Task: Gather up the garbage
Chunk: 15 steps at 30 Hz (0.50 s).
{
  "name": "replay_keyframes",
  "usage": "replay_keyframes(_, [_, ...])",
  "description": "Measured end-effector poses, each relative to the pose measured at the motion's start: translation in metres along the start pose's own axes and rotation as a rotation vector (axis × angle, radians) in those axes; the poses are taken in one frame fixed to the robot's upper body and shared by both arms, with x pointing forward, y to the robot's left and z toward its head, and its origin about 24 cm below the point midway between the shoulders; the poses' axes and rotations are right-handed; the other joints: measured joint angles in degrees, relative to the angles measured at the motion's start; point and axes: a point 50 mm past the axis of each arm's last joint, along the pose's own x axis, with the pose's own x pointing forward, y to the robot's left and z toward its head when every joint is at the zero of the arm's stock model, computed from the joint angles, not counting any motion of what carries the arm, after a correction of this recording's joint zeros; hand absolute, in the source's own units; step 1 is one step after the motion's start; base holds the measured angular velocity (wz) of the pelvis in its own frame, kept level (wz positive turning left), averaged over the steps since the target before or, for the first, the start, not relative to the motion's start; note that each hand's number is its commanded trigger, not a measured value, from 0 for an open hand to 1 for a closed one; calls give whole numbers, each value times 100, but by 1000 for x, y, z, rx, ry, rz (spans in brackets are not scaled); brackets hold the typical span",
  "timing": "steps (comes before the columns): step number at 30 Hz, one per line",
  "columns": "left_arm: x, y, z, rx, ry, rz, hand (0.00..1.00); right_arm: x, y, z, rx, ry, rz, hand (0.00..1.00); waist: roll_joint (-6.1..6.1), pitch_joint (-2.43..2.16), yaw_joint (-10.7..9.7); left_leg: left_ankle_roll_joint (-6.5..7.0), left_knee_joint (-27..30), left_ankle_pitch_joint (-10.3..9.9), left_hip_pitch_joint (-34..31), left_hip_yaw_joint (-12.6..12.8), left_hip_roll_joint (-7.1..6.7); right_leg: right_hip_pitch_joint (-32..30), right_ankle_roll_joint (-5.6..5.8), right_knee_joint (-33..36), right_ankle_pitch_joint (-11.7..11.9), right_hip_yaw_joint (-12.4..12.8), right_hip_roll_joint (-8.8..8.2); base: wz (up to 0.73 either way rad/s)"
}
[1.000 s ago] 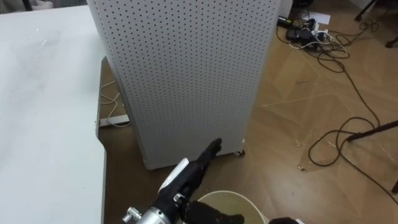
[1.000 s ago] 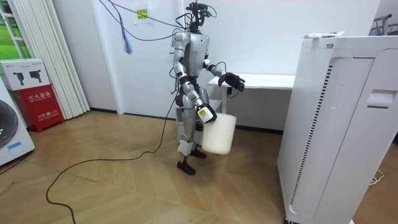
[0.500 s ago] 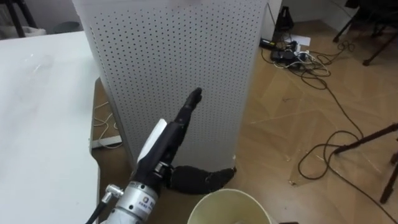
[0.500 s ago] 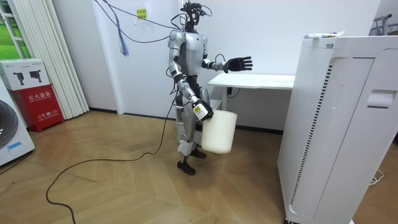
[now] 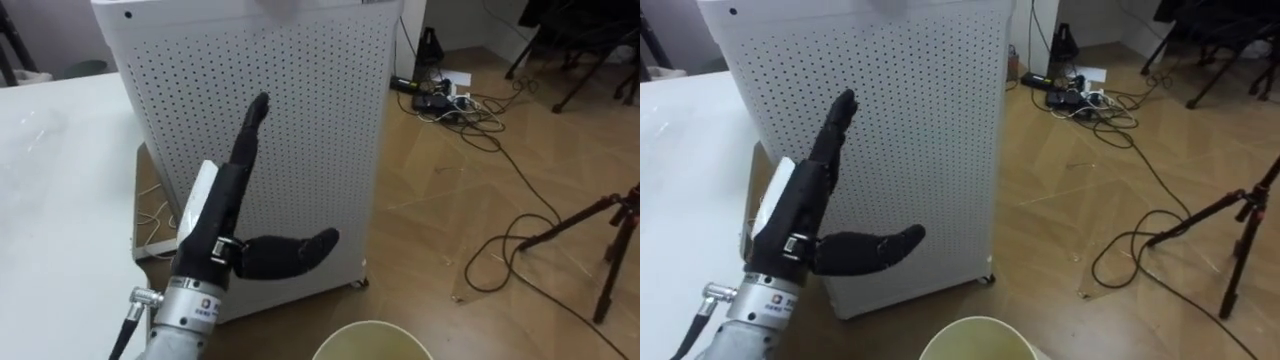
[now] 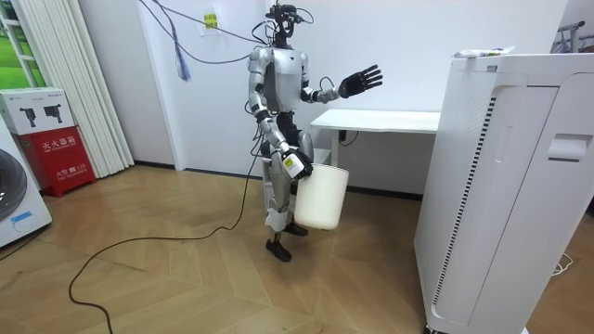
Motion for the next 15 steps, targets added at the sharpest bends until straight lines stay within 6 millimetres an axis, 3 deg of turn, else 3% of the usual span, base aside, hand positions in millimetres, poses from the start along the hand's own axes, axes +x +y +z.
replay_keyframes(10, [-5,19,14,110,-69,141,0,-7,4,-15,17,18,33,100,74,-1,137,-108,147,-61,94,12,128,88,-128,-188,75,-123,162,-24])
replay_keyframes(13, [-5,23,14,143,-76,177,0,-10,5,-21,12,36,48,100,60,16,115,-108,632,-61,-81,-10,140,180,-170,-207,82,-44,119,-12])
replay_keyframes(14, [-6,24,15,147,-80,187,0,-11,5,-24,18,43,46,100,0,88,145,-180,1276,-104,-490,-201,111,221,-181,-201,75,127,46,0])
replay_keyframes(15, [-7,23,15,146,-89,194,0,-12,3,-25,29,46,29,100,6,92,188,-221,923,-79,-762,-742,-86,185,-162,-193,64,276,44,-6])
